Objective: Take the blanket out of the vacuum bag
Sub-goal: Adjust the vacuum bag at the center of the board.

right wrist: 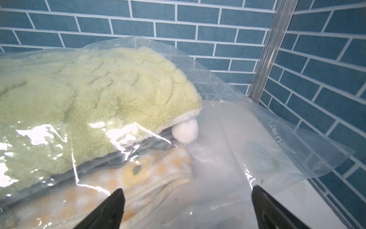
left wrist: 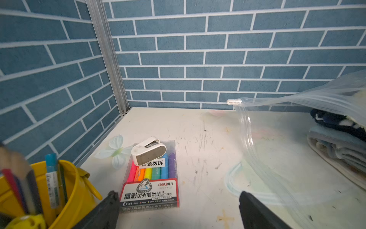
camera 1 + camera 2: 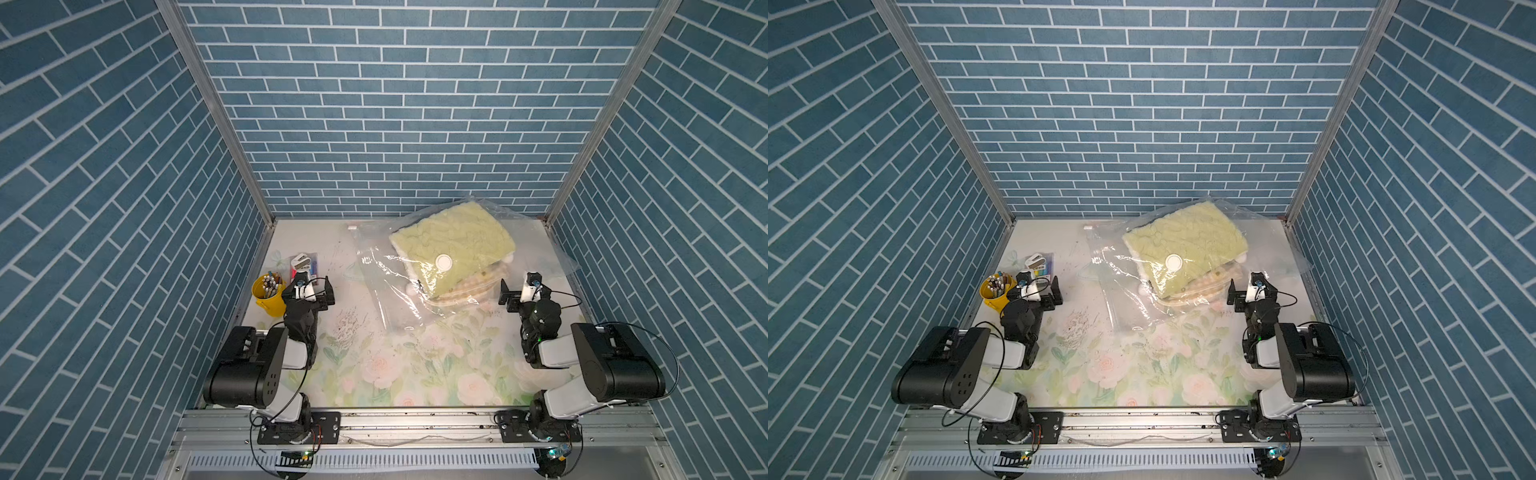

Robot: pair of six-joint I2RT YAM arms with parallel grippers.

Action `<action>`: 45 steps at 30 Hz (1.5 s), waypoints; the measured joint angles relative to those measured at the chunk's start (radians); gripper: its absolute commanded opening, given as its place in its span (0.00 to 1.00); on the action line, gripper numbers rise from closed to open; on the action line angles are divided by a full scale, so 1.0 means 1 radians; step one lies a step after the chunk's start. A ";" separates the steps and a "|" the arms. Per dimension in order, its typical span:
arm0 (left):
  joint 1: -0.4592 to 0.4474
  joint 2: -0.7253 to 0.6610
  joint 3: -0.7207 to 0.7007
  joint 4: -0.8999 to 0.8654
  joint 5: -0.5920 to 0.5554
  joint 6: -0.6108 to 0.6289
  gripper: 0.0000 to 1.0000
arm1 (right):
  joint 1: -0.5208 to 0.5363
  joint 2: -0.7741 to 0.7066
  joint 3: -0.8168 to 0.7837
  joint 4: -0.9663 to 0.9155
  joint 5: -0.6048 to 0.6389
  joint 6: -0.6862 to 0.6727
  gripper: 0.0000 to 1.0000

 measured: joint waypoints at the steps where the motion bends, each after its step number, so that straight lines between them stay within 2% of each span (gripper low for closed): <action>1: 0.001 0.000 0.000 0.000 0.001 0.000 0.99 | 0.000 0.000 0.000 0.000 0.000 0.000 0.99; 37: 0.001 -0.001 0.002 -0.007 0.002 0.000 1.00 | -0.002 0.000 0.000 0.000 0.000 0.000 0.99; 41: -0.002 -0.109 0.056 -0.195 -0.010 -0.006 1.00 | -0.002 -0.034 0.000 -0.035 0.046 0.002 0.99; 45: -0.008 -0.312 0.217 -0.429 -0.084 -0.125 1.00 | -0.002 -0.205 0.051 -0.224 0.165 0.047 0.99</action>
